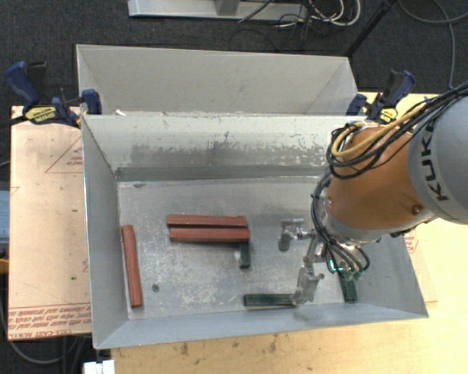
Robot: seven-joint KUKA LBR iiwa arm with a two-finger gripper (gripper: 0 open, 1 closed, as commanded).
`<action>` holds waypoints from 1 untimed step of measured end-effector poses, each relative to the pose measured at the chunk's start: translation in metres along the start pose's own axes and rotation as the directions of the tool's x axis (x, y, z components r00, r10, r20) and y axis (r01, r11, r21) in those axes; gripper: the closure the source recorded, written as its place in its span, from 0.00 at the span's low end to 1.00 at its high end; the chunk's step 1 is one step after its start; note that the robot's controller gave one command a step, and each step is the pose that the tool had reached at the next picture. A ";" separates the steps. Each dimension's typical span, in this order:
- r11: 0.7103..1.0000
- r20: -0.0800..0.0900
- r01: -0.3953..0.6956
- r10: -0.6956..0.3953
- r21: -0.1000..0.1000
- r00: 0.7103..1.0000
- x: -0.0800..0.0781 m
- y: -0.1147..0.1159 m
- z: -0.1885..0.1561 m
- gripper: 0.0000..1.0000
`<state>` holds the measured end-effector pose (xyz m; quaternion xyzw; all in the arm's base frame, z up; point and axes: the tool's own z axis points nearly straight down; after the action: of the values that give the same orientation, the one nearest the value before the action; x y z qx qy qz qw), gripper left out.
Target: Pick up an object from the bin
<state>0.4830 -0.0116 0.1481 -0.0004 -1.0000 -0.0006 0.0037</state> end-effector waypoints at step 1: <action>0.994 0.009 -0.108 0.108 -0.002 0.994 -0.004 0.018 0.080 0.00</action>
Offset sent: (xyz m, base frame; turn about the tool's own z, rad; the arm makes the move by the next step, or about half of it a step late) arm 0.0021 0.0170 -0.0781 0.1087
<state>0.4861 0.0070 0.0685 -0.0546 -0.9985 -0.0012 -0.0008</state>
